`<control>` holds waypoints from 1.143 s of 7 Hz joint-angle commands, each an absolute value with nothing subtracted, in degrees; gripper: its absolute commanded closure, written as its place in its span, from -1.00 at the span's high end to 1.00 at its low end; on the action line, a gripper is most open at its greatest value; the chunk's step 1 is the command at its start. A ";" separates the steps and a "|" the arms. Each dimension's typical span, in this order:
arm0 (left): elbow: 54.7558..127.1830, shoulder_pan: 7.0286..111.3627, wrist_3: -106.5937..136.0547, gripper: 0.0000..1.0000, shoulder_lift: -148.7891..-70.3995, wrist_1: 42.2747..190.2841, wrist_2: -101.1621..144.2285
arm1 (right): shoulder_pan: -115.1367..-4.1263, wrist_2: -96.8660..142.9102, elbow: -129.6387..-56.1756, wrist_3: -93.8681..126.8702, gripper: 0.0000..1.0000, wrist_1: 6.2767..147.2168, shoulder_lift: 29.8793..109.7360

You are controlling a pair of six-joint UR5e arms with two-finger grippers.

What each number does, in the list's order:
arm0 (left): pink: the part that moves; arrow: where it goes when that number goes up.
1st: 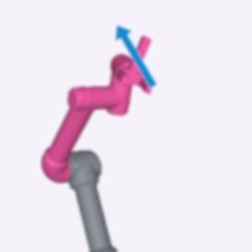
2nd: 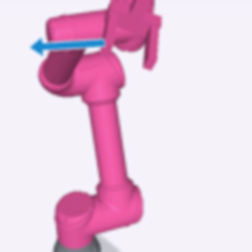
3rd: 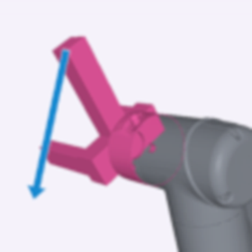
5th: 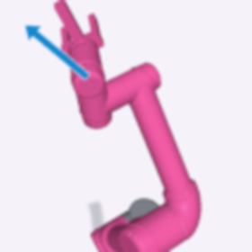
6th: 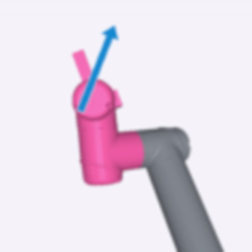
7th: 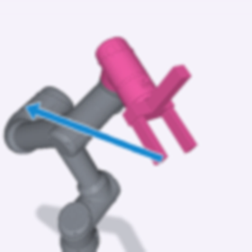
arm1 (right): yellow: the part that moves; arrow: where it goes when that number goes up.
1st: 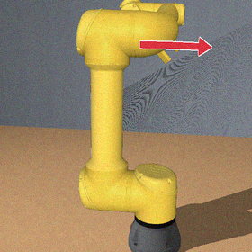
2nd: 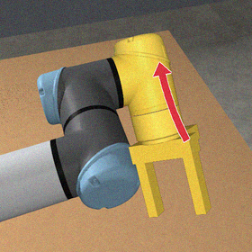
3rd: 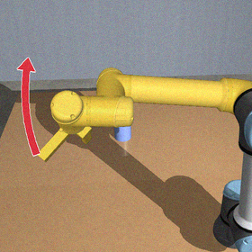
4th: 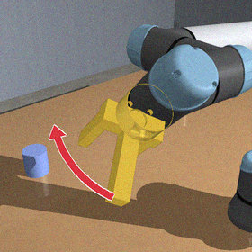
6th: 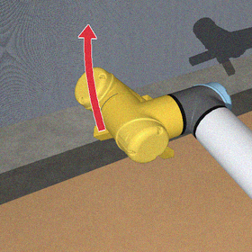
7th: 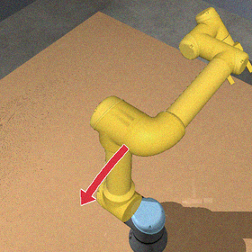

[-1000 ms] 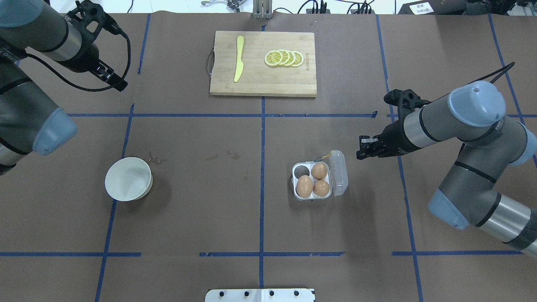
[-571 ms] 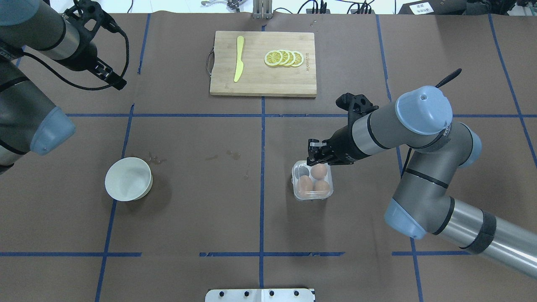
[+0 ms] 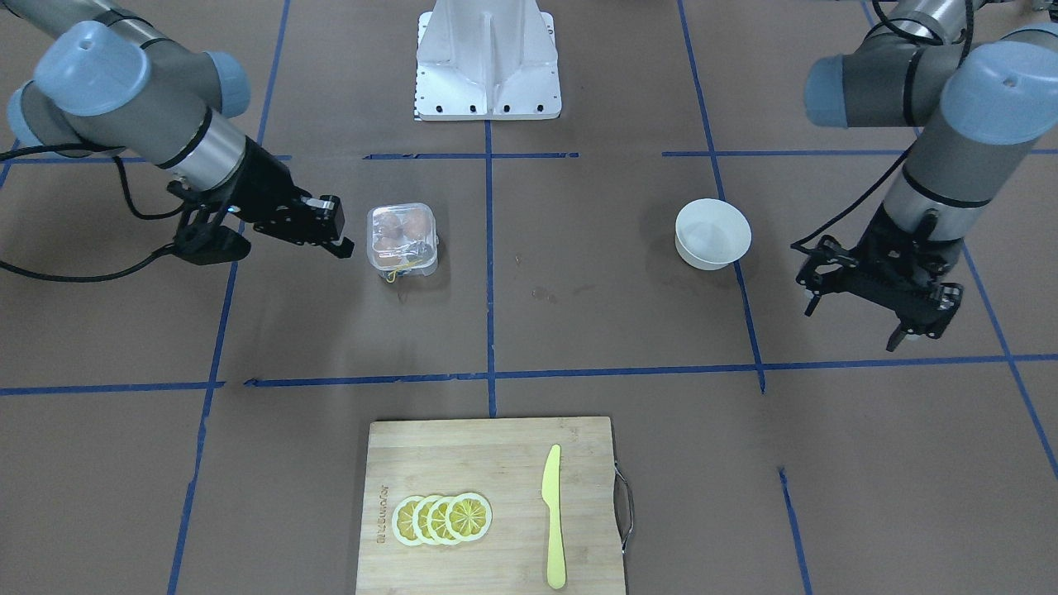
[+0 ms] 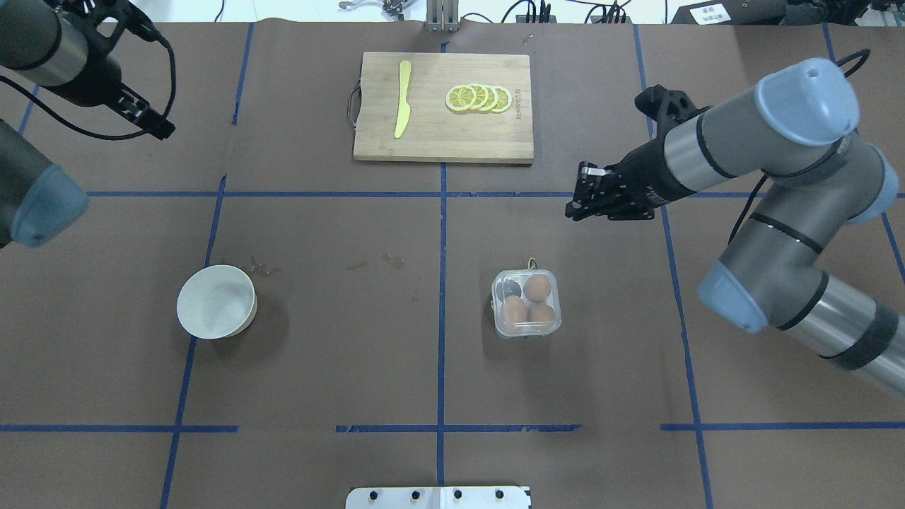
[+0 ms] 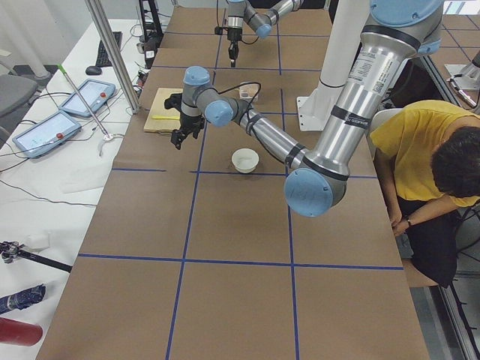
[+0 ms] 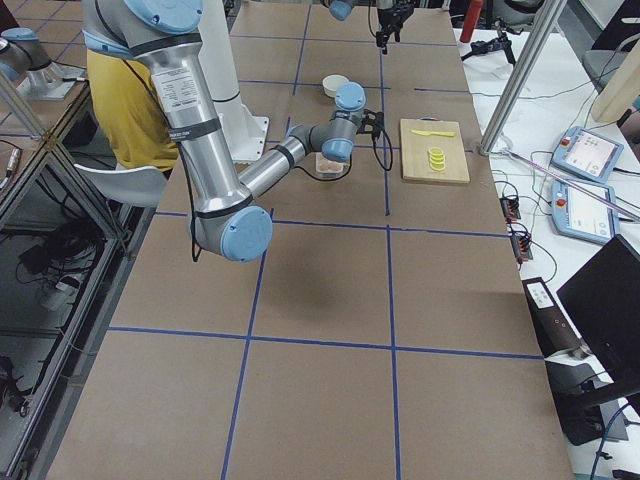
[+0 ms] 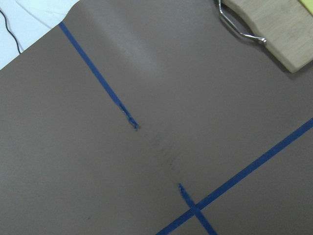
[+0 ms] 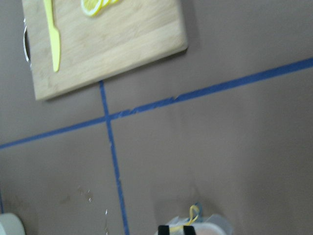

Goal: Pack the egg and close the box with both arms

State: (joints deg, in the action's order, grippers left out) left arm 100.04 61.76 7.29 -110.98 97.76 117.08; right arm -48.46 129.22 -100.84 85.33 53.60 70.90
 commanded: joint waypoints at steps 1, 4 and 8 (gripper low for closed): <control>99.32 70.19 0.11 1.00 -105.75 97.65 125.03 | -57.44 130.25 -99.15 76.46 1.00 54.14 76.53; 96.44 80.55 -0.43 1.00 -101.60 98.09 130.16 | -71.82 137.85 -98.79 45.98 1.00 64.92 84.35; 88.59 92.45 -16.34 1.00 -97.84 97.13 131.83 | -79.62 139.93 -98.88 17.99 1.00 83.36 86.75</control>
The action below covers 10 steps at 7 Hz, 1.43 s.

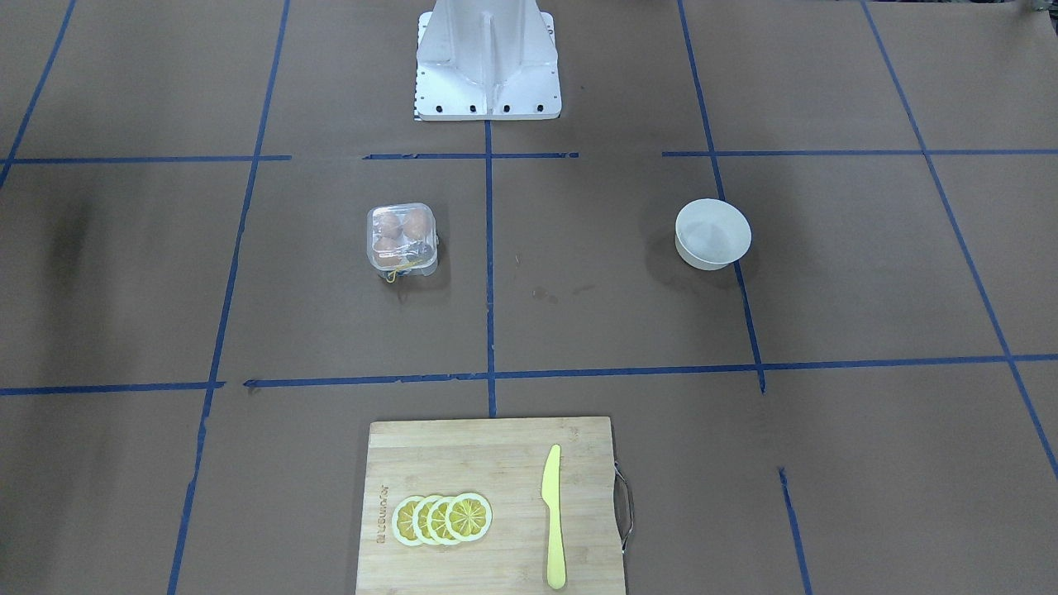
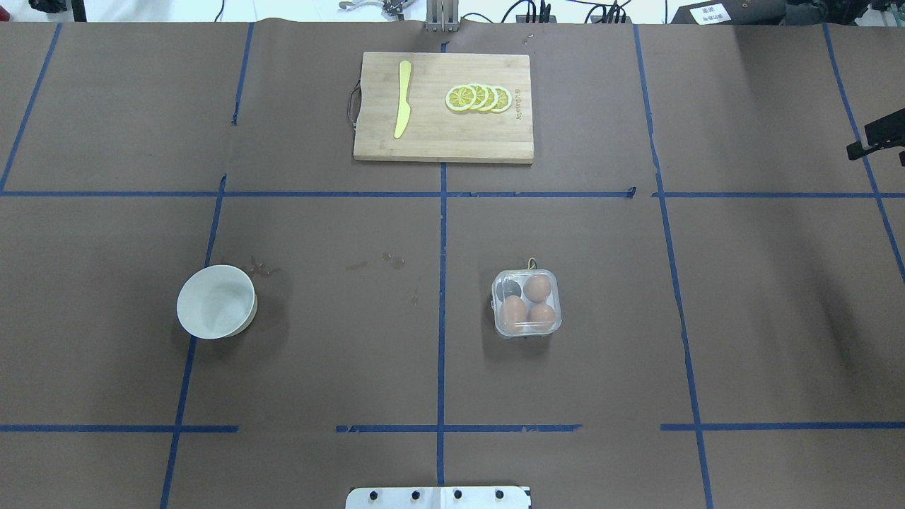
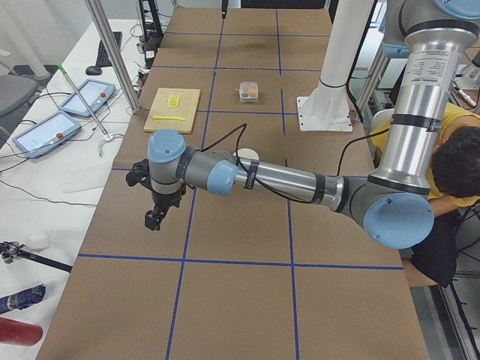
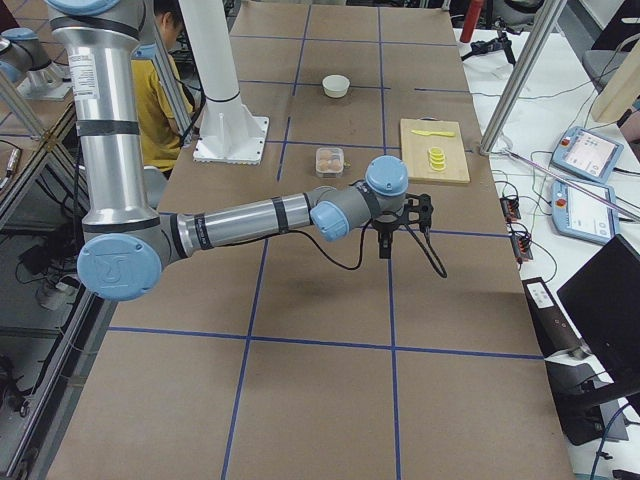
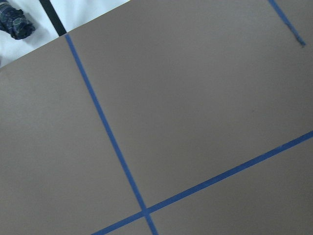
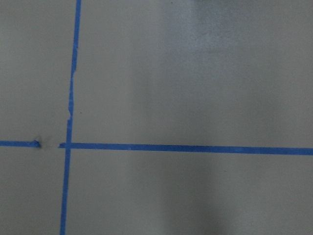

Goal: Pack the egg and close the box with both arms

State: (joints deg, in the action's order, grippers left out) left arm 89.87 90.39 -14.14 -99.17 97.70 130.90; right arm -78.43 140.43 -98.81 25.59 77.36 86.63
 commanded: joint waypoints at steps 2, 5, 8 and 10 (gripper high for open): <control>88.68 92.29 -15.30 1.00 -96.24 93.88 131.31 | -80.15 131.96 -98.79 7.09 1.00 92.86 86.14; 89.65 91.85 -7.74 1.00 -94.75 94.39 131.40 | -80.33 131.83 -98.53 6.76 1.00 92.90 86.57; 91.48 88.08 -7.65 1.00 -95.36 93.26 131.22 | -80.33 134.21 -96.77 6.86 1.00 92.64 86.84; 93.77 87.28 -7.65 1.00 -95.81 88.70 131.31 | -80.51 134.82 -96.77 6.77 1.00 92.64 87.63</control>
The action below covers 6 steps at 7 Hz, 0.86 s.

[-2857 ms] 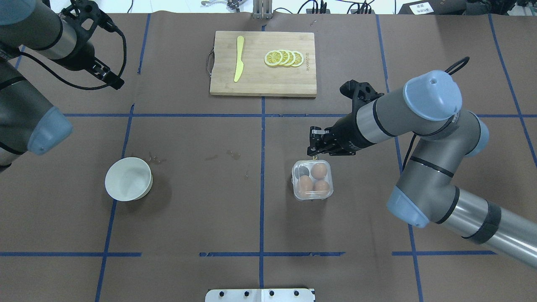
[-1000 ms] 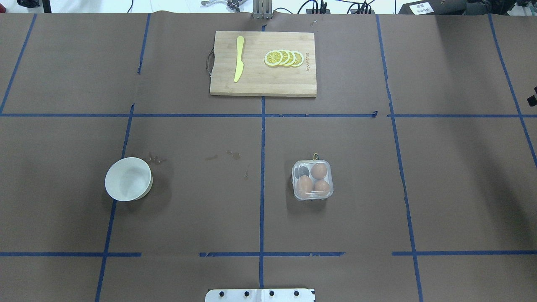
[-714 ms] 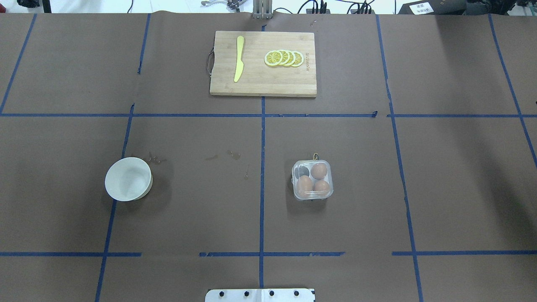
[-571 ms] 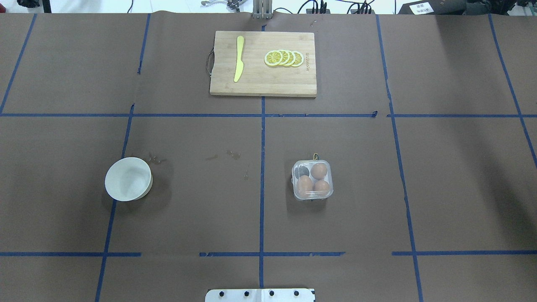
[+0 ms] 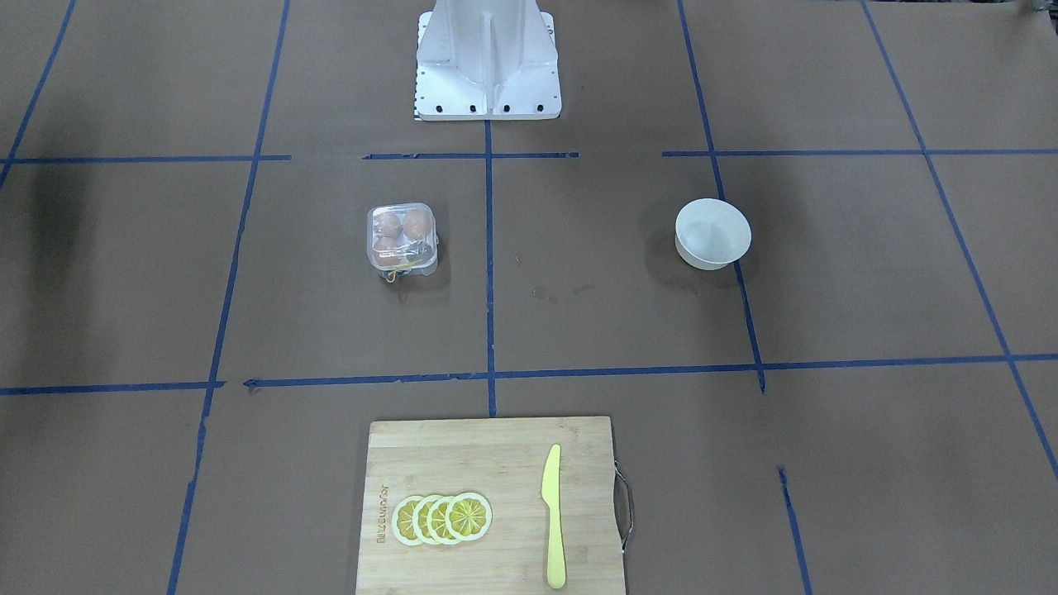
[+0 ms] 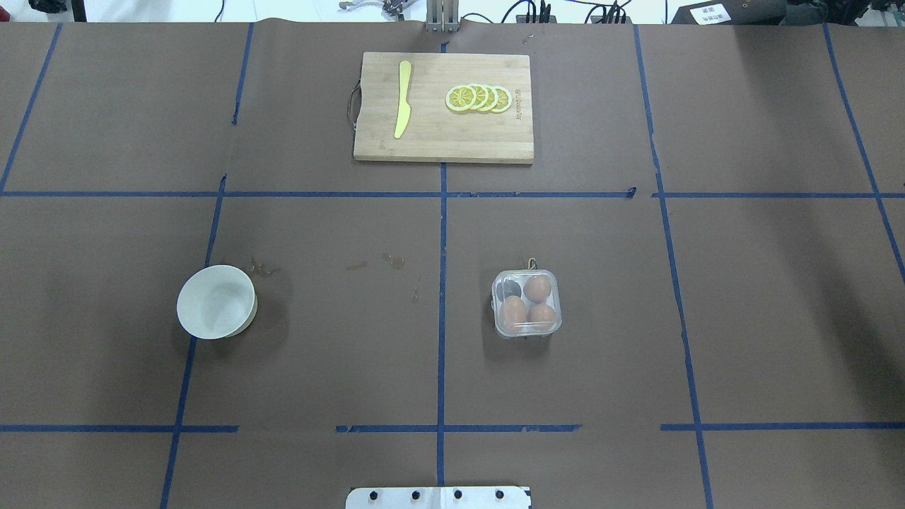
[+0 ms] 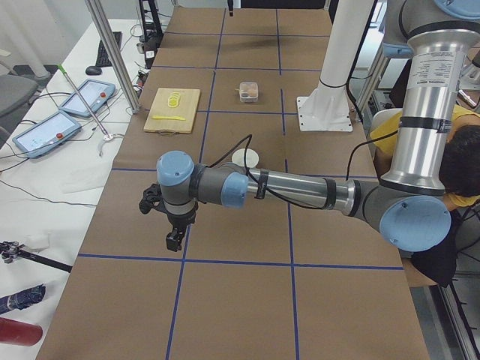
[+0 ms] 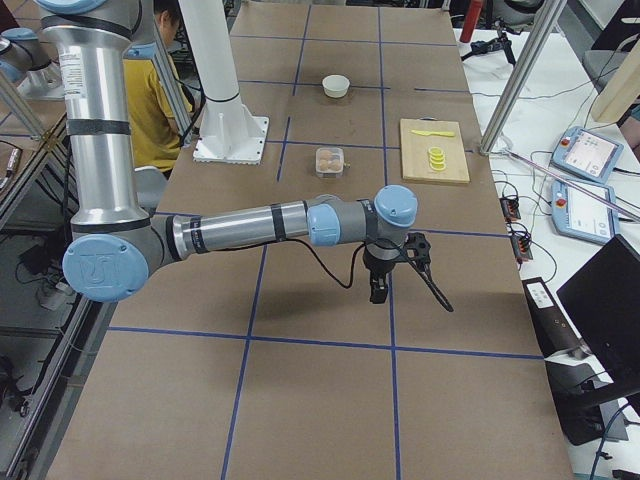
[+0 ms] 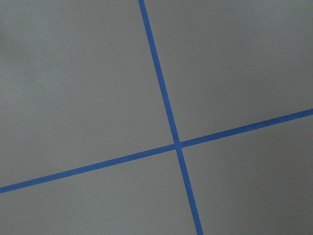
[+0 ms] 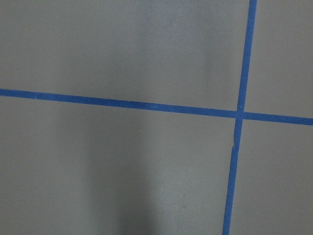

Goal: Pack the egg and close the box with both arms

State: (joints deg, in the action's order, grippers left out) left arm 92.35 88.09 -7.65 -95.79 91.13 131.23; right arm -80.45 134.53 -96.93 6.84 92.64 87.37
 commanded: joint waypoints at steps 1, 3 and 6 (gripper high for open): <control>91.95 87.28 -7.65 1.00 -95.54 87.99 131.57 | -80.51 134.74 -96.77 6.77 1.00 92.64 87.19; 92.46 87.28 -7.56 1.00 -94.22 86.83 132.45 | -80.51 135.26 -96.68 6.94 1.00 92.55 86.66; 92.72 87.10 -7.73 1.00 -95.35 86.93 132.45 | -80.51 135.44 -96.59 6.94 1.00 92.64 86.13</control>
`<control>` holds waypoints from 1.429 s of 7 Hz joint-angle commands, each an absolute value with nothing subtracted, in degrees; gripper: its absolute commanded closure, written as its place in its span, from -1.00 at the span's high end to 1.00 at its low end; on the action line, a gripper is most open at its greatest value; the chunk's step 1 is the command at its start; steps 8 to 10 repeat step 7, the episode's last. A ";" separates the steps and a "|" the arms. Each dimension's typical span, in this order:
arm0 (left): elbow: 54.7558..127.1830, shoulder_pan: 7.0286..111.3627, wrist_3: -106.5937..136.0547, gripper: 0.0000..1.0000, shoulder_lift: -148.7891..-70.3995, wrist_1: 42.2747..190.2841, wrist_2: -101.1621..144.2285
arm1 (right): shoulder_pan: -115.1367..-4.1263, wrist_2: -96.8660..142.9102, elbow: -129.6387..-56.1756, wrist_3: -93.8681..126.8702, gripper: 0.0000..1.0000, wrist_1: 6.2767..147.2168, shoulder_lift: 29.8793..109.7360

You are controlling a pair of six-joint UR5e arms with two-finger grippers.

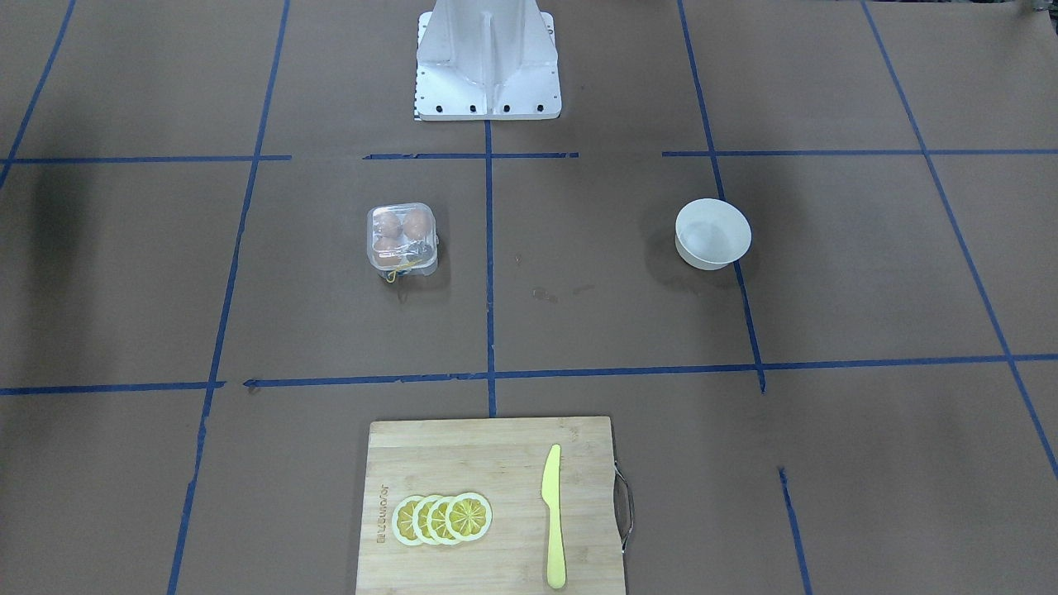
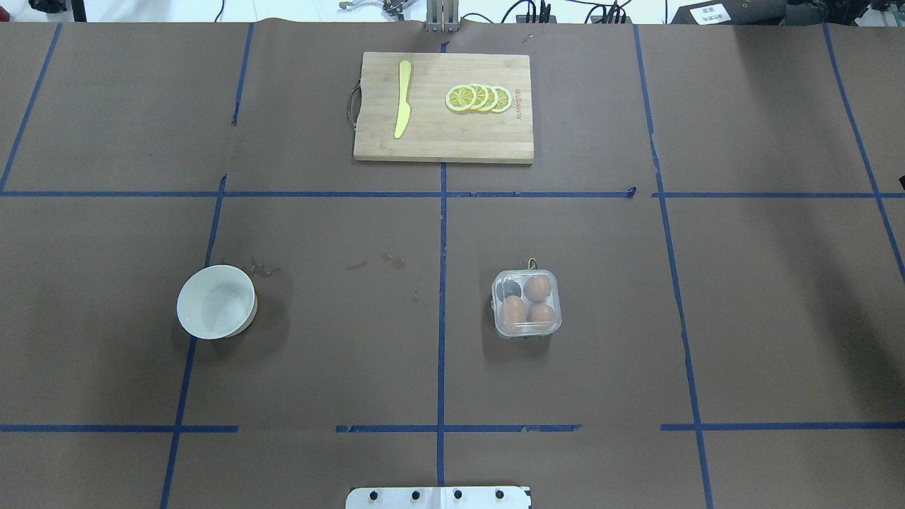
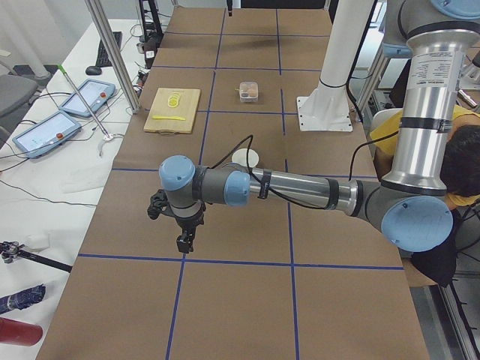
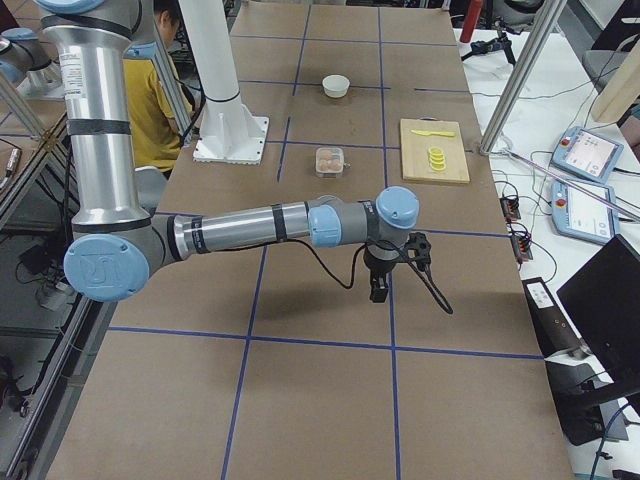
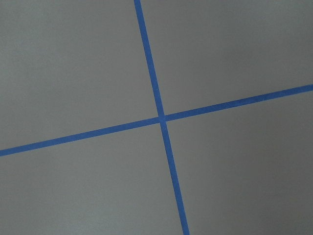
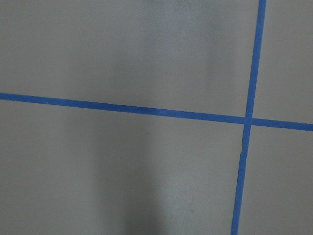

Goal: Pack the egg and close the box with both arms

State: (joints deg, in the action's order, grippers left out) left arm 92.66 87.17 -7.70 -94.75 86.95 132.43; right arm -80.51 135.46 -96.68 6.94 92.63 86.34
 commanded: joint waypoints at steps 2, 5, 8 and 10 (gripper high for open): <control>92.20 87.10 -7.73 1.00 -95.62 87.01 132.45 | -80.51 135.35 -96.24 6.94 1.00 92.64 85.96; 92.37 87.10 -7.73 1.00 -95.62 87.10 132.36 | -80.51 134.91 -96.33 6.86 1.00 92.55 85.96; 92.72 87.10 -7.73 1.00 -95.62 87.10 132.45 | -80.51 134.91 -96.33 6.77 1.00 92.55 85.96; 92.72 87.10 -7.73 1.00 -95.62 87.10 132.45 | -80.51 134.91 -96.33 6.77 1.00 92.55 85.96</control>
